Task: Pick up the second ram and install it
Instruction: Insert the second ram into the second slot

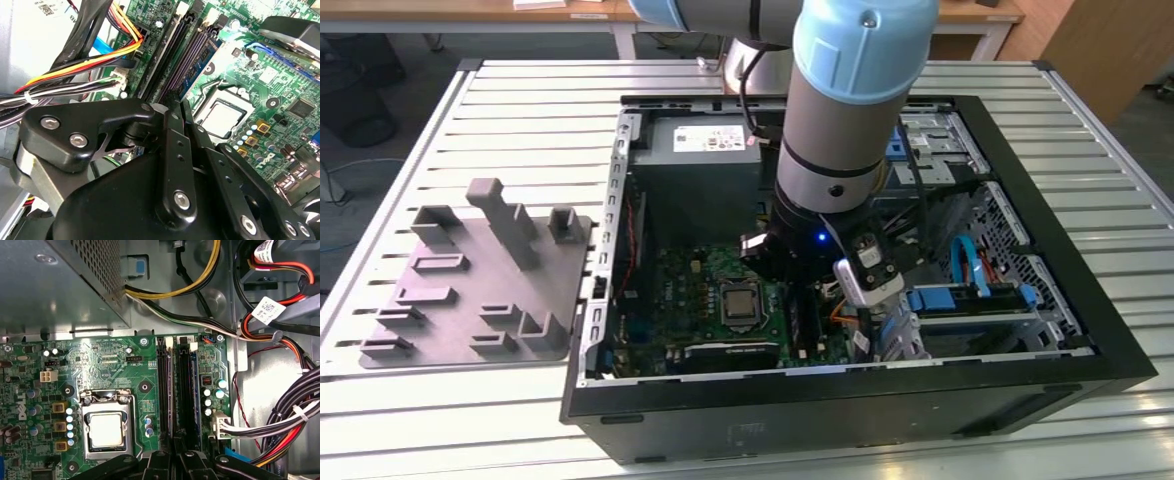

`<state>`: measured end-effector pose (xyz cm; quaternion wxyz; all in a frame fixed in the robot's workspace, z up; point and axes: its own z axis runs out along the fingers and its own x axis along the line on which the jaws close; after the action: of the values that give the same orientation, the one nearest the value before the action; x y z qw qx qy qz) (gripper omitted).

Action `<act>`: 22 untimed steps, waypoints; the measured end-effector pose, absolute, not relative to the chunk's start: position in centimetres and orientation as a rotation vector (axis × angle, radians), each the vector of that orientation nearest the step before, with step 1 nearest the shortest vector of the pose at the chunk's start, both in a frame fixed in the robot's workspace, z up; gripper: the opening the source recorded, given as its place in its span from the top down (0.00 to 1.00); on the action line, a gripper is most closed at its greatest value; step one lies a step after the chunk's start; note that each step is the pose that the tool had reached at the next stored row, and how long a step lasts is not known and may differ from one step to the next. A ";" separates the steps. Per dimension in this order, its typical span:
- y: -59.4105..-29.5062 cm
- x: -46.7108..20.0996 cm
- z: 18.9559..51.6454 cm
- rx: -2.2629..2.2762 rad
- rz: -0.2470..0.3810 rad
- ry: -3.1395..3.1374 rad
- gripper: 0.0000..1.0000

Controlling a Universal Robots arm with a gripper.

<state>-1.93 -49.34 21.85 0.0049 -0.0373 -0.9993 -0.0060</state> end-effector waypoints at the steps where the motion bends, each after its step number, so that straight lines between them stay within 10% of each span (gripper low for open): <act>1: -49.3 -1.9 21.8 -0.117 -0.019 -3.130 0.86; 22: -49.3 -1.2 21.8 -0.086 -0.009 -3.129 0.86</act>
<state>-1.20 -49.25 21.79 0.0059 -0.0276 -0.9996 -0.0030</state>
